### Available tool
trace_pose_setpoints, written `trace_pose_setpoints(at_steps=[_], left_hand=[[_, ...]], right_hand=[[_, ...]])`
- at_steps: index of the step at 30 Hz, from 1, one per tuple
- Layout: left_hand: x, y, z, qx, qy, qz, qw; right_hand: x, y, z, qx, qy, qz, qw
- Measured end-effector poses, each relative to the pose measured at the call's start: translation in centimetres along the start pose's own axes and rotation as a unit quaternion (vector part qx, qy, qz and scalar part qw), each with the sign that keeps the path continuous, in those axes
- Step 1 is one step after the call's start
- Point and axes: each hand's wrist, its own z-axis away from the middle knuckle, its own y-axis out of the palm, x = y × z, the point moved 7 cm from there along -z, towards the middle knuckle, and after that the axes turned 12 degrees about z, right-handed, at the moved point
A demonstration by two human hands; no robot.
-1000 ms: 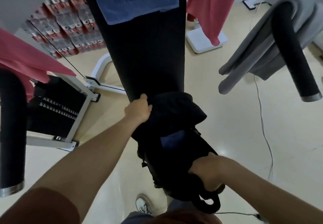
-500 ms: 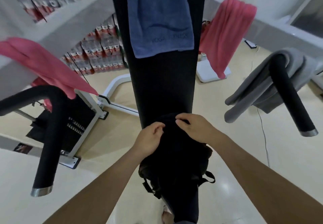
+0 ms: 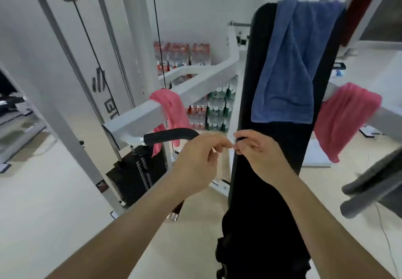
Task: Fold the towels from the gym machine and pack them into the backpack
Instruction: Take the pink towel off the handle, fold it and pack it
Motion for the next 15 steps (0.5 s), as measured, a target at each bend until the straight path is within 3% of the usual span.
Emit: trace_pose_setpoints(at_steps=[5,9,11,15], left_hand=[[2.3,-8.9,1.0,-0.017,-0.016,-0.132,0.991],[5.1,-13.9,-0.5,-0.023,-0.04,-0.222,0.974],[7.3,-15.4,-1.8,-0.014,-0.055,-0.262,0.963],[12.4,-16.6,-5.3,0.013,-0.074,-0.29,0.954]], right_hand=[[10.8,4.0,-1.2,0.015,-0.087,0.015,0.996],[17.0,7.3,-2.9,0.045,-0.151,0.143,0.977],[17.5,10.1,-5.9,0.021,-0.163,0.206,0.965],[10.8,16.9,-16.2,0.027,-0.085,0.271,0.958]])
